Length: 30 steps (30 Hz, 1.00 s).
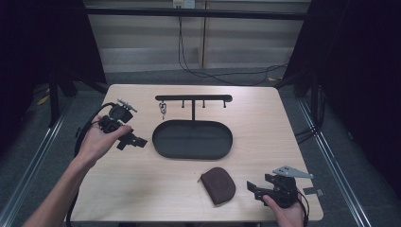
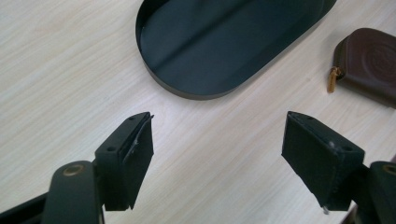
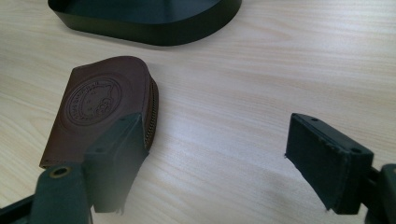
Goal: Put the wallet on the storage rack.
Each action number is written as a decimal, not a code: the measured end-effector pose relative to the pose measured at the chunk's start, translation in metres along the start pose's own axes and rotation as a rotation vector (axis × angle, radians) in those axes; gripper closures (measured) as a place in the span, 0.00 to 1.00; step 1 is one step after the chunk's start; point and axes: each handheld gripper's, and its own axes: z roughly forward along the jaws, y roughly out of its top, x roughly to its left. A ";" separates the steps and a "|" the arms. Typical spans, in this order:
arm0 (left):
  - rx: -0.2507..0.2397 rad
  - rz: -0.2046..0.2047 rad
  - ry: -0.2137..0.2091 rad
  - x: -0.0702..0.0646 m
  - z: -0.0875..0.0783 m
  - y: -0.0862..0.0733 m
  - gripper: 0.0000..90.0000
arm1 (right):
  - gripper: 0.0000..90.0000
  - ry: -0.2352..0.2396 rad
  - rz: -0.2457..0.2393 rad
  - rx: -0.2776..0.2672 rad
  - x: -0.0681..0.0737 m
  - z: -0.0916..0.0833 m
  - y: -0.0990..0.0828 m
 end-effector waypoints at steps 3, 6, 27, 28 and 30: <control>-0.047 -0.009 -0.021 0.001 0.006 -0.019 0.26 | 0.21 0.012 -0.010 0.008 0.002 0.001 0.000; -0.125 -0.024 -0.052 0.003 0.011 -0.042 0.26 | 0.21 0.018 -0.016 0.015 0.002 0.001 0.000; -0.294 -0.085 -0.063 -0.031 0.034 -0.151 0.22 | 0.30 0.110 -0.065 0.090 0.017 0.008 0.026; -0.300 -0.096 -0.065 -0.032 0.036 -0.155 0.22 | 0.29 0.106 -0.070 0.089 0.017 0.007 0.028; -0.285 -0.118 -0.071 -0.035 0.040 -0.161 0.21 | 0.30 0.106 -0.081 0.086 0.019 0.006 0.032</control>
